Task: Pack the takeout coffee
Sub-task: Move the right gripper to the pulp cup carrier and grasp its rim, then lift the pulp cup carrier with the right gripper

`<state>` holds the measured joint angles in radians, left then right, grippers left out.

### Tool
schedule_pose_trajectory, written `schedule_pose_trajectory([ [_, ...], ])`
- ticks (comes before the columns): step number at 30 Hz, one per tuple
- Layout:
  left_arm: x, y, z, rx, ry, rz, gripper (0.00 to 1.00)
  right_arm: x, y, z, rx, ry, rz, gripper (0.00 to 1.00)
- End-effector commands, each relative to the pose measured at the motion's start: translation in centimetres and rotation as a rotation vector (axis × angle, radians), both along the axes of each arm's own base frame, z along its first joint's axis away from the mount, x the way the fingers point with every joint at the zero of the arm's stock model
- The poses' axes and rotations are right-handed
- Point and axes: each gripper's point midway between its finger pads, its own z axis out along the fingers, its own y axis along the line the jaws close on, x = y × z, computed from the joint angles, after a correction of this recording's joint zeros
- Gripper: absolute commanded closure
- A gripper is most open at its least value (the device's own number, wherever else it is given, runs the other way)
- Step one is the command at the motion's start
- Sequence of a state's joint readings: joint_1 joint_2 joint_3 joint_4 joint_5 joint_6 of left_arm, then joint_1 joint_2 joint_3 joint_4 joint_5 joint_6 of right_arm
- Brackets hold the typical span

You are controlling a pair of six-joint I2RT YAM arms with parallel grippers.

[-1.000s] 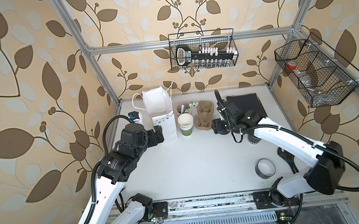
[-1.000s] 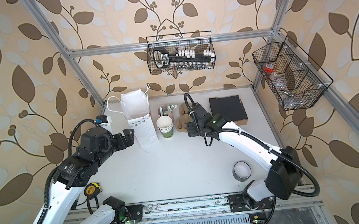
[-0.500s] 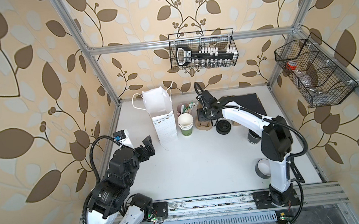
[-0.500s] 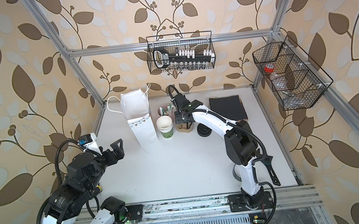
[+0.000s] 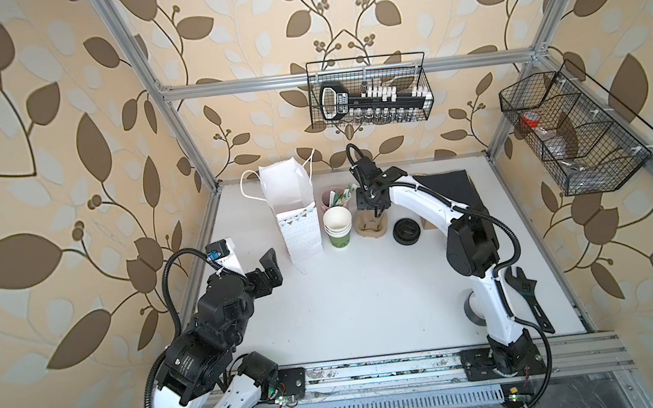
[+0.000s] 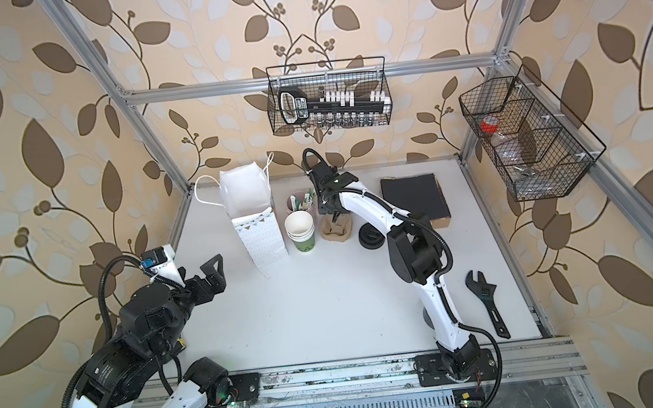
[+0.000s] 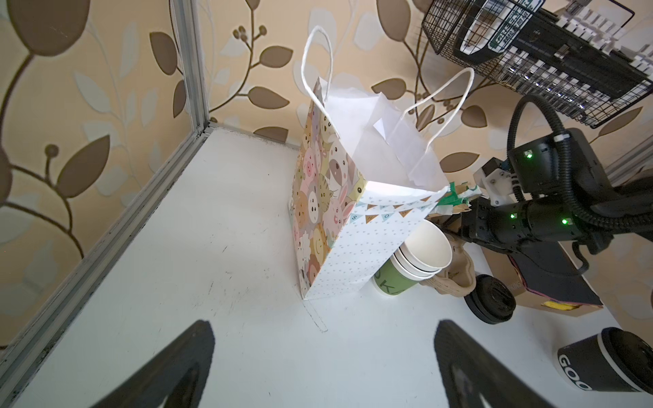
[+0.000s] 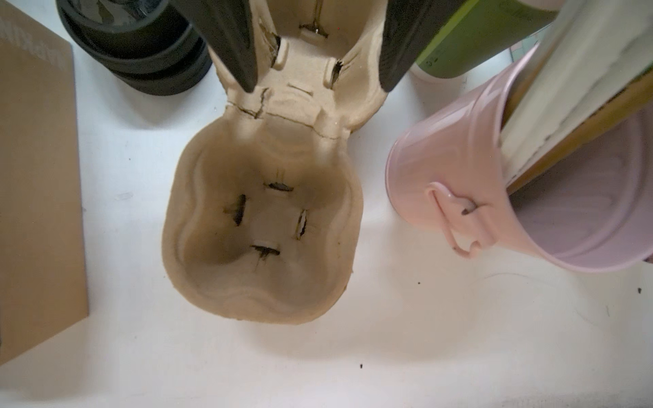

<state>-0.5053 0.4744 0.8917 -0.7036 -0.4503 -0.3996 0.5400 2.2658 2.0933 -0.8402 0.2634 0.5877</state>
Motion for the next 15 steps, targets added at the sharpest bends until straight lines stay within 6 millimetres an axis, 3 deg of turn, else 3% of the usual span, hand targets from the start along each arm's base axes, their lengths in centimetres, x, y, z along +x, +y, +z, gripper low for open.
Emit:
schedule_pose_trajectory([
  [1,0.3,0.0,0.4,0.003,-0.027,0.009,0.01,-0.1,-0.6,-1.3,-0.039,0.033,-0.032,0.44],
  [15,0.2,-0.2,0.4,0.013,-0.031,0.0,0.01,-0.1,-0.9,-3.0,-0.062,0.06,-0.038,0.46],
])
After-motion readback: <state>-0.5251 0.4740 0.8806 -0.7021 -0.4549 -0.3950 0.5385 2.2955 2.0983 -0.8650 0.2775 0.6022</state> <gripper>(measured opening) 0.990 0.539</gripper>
